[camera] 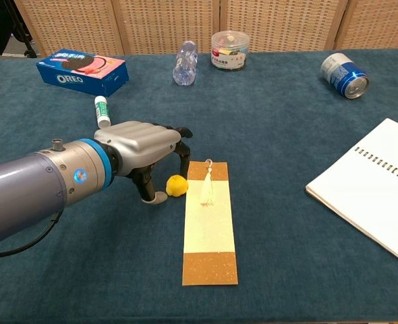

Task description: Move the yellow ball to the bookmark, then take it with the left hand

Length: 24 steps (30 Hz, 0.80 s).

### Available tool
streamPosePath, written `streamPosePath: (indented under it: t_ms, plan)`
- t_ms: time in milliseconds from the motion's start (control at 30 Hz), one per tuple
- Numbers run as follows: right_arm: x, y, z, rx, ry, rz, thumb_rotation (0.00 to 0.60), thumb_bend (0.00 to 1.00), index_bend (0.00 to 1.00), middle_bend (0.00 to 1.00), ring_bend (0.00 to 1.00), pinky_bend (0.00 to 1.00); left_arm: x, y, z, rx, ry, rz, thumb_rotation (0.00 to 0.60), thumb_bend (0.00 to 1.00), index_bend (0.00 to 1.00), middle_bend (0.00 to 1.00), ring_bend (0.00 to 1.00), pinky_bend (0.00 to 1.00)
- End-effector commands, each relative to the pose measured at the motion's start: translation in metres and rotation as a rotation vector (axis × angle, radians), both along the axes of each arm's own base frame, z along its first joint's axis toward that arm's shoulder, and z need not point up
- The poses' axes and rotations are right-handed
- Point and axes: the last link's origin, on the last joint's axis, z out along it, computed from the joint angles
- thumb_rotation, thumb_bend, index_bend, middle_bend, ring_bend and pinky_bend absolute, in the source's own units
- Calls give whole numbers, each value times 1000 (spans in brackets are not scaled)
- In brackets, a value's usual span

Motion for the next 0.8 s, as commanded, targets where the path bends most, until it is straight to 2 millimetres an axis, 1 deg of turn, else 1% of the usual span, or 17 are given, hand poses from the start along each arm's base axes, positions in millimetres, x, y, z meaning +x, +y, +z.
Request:
streamPosePath:
  t_ms: [33, 333, 533, 667, 800]
  plan:
    - [0, 0, 0, 1, 1, 1, 600, 0, 105, 0, 0, 0, -1, 0, -3, 10, -5, -3, 600, 334, 423, 0, 0, 0]
    - [0, 0, 0, 4, 1, -2, 600, 0, 105, 0, 0, 0, -3, 0, -10, 19, -7, -2, 600, 368, 495, 0, 0, 0]
    - [0, 0, 0, 7, 2, -3, 600, 0, 105, 0, 0, 0, -3, 1, -11, 21, -16, 3, 600, 377, 514, 0, 0, 0]
    - [0, -1, -1, 9, 3, -3, 600, 0, 105, 0, 0, 0, -2, 2, -7, 27, -28, 6, 600, 382, 520, 0, 0, 0]
    - [-1, -1, -2, 12, 5, -5, 600, 0, 105, 0, 0, 0, -1, 6, 8, 48, -51, 5, 600, 384, 531, 0, 0, 0]
